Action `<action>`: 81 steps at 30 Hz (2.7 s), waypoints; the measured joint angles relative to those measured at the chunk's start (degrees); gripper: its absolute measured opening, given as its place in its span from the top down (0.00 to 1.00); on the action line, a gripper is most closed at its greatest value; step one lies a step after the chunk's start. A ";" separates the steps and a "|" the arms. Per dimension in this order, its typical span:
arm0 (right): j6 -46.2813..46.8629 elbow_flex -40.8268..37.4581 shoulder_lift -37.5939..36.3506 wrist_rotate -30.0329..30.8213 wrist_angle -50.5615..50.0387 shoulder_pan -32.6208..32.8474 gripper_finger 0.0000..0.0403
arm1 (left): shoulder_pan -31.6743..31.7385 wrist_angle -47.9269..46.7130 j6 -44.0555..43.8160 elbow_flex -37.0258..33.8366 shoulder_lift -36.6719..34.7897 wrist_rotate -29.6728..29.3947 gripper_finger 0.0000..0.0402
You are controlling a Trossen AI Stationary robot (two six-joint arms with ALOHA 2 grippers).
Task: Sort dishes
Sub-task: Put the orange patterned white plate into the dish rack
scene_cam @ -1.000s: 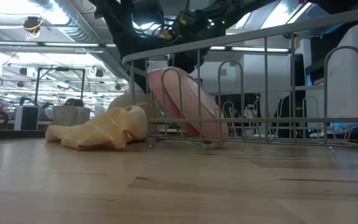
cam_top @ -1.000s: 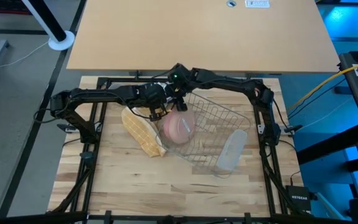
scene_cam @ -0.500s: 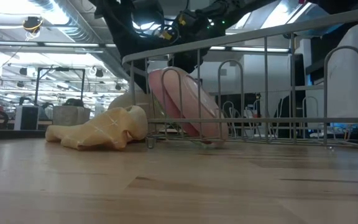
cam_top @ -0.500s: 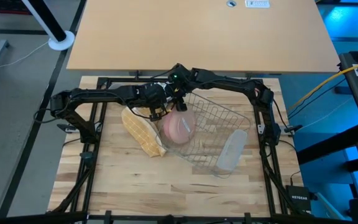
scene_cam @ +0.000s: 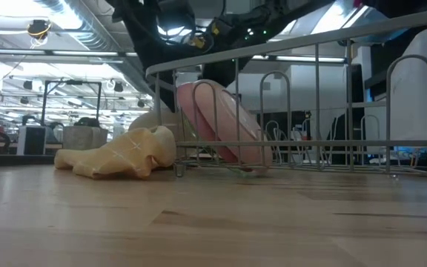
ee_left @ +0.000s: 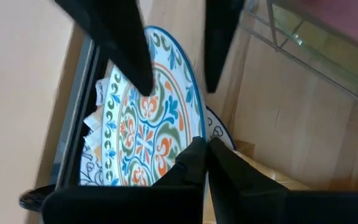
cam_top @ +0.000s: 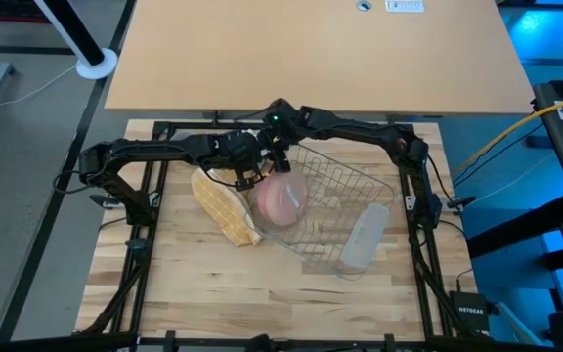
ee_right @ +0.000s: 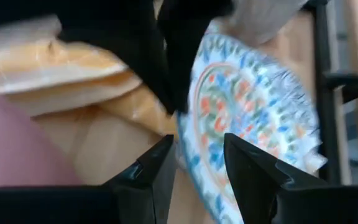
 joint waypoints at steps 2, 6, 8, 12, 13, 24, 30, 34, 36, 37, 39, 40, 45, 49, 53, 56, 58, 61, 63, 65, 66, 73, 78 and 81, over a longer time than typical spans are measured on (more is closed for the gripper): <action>0.11 -0.01 0.71 0.01 -0.30 0.18 0.65 | 0.04 -0.24 -0.12 -0.04 0.02 0.00 1.00; 0.11 -0.06 1.43 1.12 -1.28 0.19 0.65 | 0.00 -0.23 0.10 -0.04 0.02 0.00 1.00; 0.11 -0.06 1.43 1.03 -1.31 0.22 0.65 | 0.00 -0.08 0.18 -0.04 0.02 0.02 1.00; 0.11 -0.06 1.43 0.82 -1.02 0.22 0.65 | 0.00 0.04 0.21 -0.04 0.02 0.03 1.00; 0.09 -0.06 1.43 0.82 -1.06 0.22 0.65 | 0.00 0.16 0.19 -0.04 0.02 0.01 1.00; 0.08 -0.06 1.80 0.23 -1.13 0.24 0.65 | 0.00 0.25 0.21 -0.04 0.02 0.03 1.00; 0.08 -0.08 1.80 0.23 -1.19 0.24 0.65 | 0.00 0.32 0.21 -0.04 0.02 0.03 1.00; 0.36 -0.08 2.03 0.26 -1.13 0.27 0.65 | 0.00 0.46 0.84 -0.04 0.02 0.02 1.00; 0.78 -0.08 2.29 0.29 -0.69 0.27 0.65 | 0.00 1.21 1.35 0.09 0.00 -0.21 1.00; 1.06 -0.07 2.52 0.64 -0.70 0.29 0.65 | 0.00 1.22 1.45 0.11 -0.02 -0.15 1.00; 1.79 -0.01 2.91 0.35 -0.56 0.27 0.66 | 0.02 1.24 1.24 0.09 -0.02 -0.15 1.00; 1.95 0.05 3.28 0.36 -0.58 0.27 0.67 | 0.04 1.17 1.24 0.09 -0.02 -0.17 1.00; 2.21 0.10 3.69 0.05 -0.71 0.27 0.77 | 0.04 0.94 1.42 0.09 -0.02 -0.21 1.00; 2.00 1.09 3.99 -0.76 -1.65 0.27 0.87 | 0.04 0.69 1.89 0.09 -0.02 -0.46 1.00; 1.47 1.39 4.06 -1.14 -1.90 0.27 0.96 | 0.04 0.76 2.58 0.09 -0.15 -1.11 1.00; 1.35 1.41 4.06 -1.18 -1.94 0.27 0.97 | 0.00 0.69 3.23 0.09 -0.17 -1.19 1.00; 1.11 1.47 4.06 -0.64 -2.13 0.28 0.96 | 0.00 0.61 3.14 0.09 -0.17 -0.73 1.00; 1.11 1.53 4.06 -0.34 -2.23 0.30 0.96 | 0.02 0.54 3.19 0.09 -0.17 -0.56 1.00; 1.08 1.54 4.06 -0.36 -2.29 0.31 0.97 | 0.00 0.48 4.13 0.10 -0.17 -0.54 0.99; 0.97 1.56 4.06 -0.34 -2.34 0.31 0.98 | 0.01 0.40 5.13 0.11 -0.17 -0.40 0.97; 0.88 1.58 4.06 -0.34 -2.36 0.31 0.98 | 0.02 0.32 5.55 0.11 -0.15 -0.36 0.95; 0.04 1.63 4.04 -0.30 -2.42 0.38 0.97 | 0.07 -0.26 8.73 0.11 0.02 -0.19 0.75; -0.16 1.69 4.03 -0.22 -1.79 0.48 0.98 | 0.36 0.05 12.86 -0.74 0.02 -0.20 0.62; 0.25 1.69 4.03 -0.29 -1.85 0.48 0.97 | 1.35 0.99 15.91 -2.17 0.31 -0.43 0.58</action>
